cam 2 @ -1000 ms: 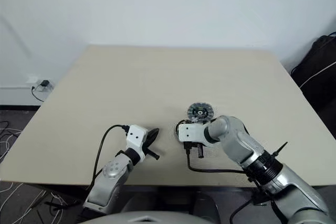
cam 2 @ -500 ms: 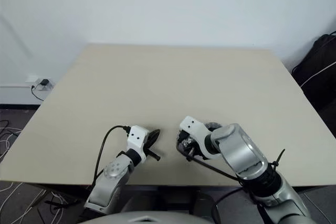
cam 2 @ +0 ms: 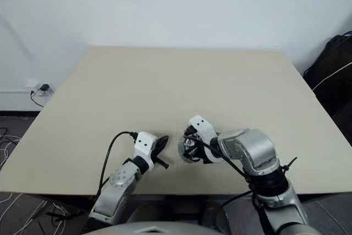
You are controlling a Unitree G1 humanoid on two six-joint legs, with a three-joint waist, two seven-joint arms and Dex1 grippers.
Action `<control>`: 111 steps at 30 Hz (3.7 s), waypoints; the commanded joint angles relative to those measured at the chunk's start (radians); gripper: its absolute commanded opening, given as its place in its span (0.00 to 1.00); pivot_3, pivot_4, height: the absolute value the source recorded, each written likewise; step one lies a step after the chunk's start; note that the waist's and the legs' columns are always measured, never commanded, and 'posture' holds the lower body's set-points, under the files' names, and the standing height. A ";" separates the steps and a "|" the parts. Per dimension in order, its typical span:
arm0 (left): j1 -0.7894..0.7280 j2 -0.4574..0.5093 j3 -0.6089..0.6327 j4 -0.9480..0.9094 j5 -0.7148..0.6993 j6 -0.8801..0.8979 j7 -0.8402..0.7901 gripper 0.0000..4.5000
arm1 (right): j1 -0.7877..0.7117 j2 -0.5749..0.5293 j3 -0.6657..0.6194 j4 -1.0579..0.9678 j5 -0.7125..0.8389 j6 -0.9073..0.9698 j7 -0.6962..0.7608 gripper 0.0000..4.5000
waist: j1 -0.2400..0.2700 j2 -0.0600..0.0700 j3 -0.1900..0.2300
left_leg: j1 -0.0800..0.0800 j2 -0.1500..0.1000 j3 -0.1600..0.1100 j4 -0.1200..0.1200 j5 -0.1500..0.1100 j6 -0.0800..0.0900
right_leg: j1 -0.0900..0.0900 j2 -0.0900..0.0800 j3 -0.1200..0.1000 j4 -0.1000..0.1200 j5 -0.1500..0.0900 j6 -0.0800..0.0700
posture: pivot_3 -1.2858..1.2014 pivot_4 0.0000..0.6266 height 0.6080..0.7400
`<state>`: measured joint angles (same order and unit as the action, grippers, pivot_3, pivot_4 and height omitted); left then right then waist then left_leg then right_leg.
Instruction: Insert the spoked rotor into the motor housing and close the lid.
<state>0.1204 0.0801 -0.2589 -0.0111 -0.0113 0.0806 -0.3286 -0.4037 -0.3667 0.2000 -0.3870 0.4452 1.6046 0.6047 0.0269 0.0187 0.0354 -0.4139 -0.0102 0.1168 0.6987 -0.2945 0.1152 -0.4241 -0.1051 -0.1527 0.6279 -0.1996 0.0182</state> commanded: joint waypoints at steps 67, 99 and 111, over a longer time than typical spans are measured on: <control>0.018 0.062 0.014 -0.083 -0.005 0.034 -0.040 0.00 | 0.337 -0.073 -0.099 -0.105 -0.322 -0.638 -0.314 0.58 | -0.036 0.004 -0.008 | 0.015 0.012 0.015 -0.015 0.005 -0.007 | 0.000 0.008 0.006 0.001 -0.005 -0.003 | 0.52 0.00 1.00; 0.041 0.106 0.008 -0.113 -0.012 -0.028 -0.081 0.00 | 0.256 0.033 -0.033 0.075 -0.067 -0.674 -0.137 0.58 | -0.012 0.003 -0.008 | 0.014 0.011 0.015 -0.013 0.001 -0.002 | 0.001 0.006 0.005 0.000 -0.005 -0.004 | 0.52 0.00 1.00; 0.050 0.102 0.015 -0.108 -0.010 -0.032 -0.071 0.00 | 0.182 0.077 0.015 0.171 -0.105 -0.744 -0.136 0.58 | -0.012 0.003 -0.008 | 0.013 0.011 0.015 -0.014 0.004 -0.006 | -0.001 0.007 0.004 0.000 -0.003 -0.009 | 0.52 0.00 1.00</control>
<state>0.1763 0.1837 -0.2459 -0.0799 -0.0189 0.0725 -0.4021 -0.2092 -0.2993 0.2060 -0.2043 0.3395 0.8815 0.4602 0.0145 0.0222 0.0277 -0.4007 0.0009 0.1318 0.6842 -0.2907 0.1090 -0.4248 -0.0984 -0.1487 0.6277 -0.2025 0.0094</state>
